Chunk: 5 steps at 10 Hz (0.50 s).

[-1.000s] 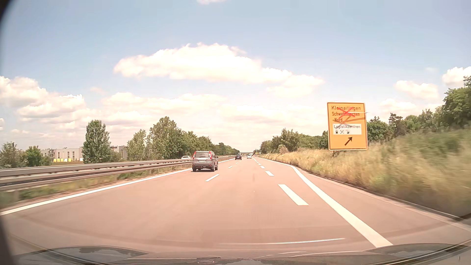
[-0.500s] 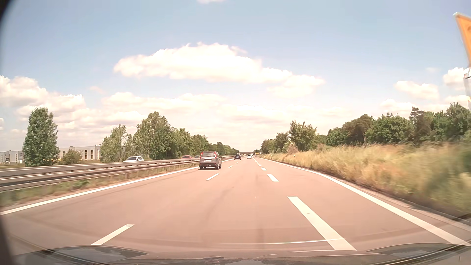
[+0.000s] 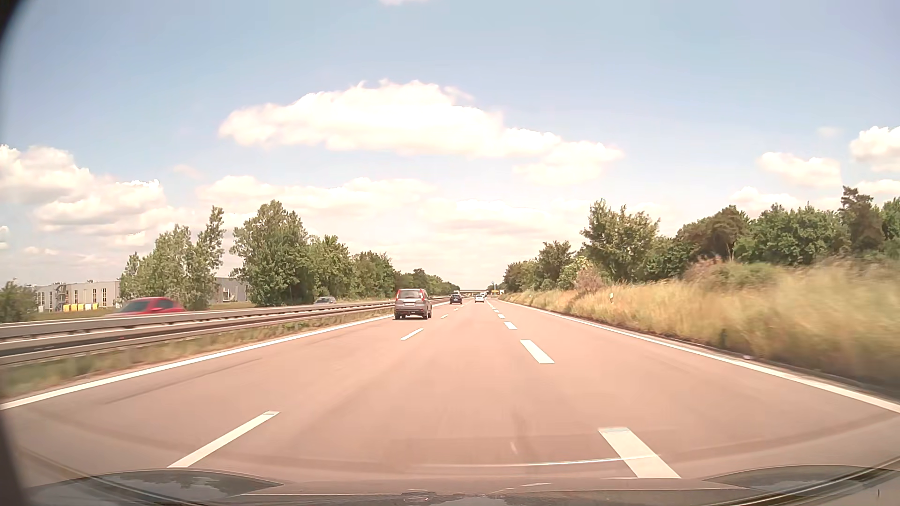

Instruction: Follow the waypoints while adhering to traffic rules and regulations

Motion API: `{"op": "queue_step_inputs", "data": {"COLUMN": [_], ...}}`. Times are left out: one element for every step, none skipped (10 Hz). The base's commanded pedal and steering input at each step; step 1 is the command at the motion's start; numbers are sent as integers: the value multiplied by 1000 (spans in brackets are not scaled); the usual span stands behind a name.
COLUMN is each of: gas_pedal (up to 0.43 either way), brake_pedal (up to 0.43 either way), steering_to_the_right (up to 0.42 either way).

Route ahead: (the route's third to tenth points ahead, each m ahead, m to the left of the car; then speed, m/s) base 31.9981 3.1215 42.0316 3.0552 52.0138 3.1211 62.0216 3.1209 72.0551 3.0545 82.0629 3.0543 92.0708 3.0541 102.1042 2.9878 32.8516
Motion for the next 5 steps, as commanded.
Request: {"op": "queue_step_inputs", "data": {"gas_pedal": [331,331,331,331,331], "brake_pedal": [12,12,12,12,12], "steering_to_the_right": [-4,-4,-4,-4,-3]}}
